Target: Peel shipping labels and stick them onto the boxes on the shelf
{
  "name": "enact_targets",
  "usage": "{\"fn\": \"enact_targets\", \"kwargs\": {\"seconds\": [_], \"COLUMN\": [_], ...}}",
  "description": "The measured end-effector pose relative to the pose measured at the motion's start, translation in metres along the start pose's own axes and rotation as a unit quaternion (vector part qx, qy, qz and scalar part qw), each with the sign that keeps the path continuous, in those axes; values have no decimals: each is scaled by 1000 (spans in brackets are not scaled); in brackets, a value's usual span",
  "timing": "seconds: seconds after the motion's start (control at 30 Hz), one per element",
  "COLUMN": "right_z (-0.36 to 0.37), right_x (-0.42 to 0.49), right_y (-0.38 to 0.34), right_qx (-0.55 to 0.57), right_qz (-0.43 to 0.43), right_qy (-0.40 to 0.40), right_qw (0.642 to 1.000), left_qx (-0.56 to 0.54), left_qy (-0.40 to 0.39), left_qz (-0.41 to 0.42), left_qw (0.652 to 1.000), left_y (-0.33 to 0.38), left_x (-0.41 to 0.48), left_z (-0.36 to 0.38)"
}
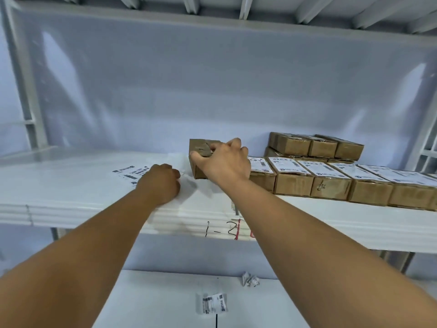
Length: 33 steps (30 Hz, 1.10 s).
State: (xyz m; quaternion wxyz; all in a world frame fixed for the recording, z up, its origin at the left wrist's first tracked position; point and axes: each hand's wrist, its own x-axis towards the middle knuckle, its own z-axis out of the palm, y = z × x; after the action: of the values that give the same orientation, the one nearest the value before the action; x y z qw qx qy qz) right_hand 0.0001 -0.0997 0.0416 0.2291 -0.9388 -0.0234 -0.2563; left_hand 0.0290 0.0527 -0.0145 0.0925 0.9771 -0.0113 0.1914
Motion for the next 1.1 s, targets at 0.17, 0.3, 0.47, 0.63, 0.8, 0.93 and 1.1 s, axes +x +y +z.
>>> {"fn": "enact_targets", "kwargs": {"seconds": [0.17,0.3,0.47,0.63,0.8,0.93,1.1], "right_z": [12,8,2,6,16,22,38], "right_x": [-20,-29,-38,-40,-35,-21,-8], "right_y": [-9,-13,-12,-5,-2,0,9], "right_qx": [-30,-13,-27,-46,-62,-66,-113], "right_qz": [-4,4,4,-6,-16,-20,-75], "right_qy": [-14,-1,-7,-32,-69,-79,-76], "right_qw": [999,1000,1000,998,996,994,988], "left_qx": [-64,-81,-46,-3,-33,-47,71], "left_qy": [13,35,9,-4,3,5,11], "left_qz": [-90,-123,-143,-138,-106,-83,-15], "left_qw": [994,988,989,990,994,995,997], "left_y": [-5,-5,-4,-5,-11,-12,-8], "left_x": [-9,-10,-8,-6,0,3,3], "left_z": [3,1,1,3,10,11,5]}}
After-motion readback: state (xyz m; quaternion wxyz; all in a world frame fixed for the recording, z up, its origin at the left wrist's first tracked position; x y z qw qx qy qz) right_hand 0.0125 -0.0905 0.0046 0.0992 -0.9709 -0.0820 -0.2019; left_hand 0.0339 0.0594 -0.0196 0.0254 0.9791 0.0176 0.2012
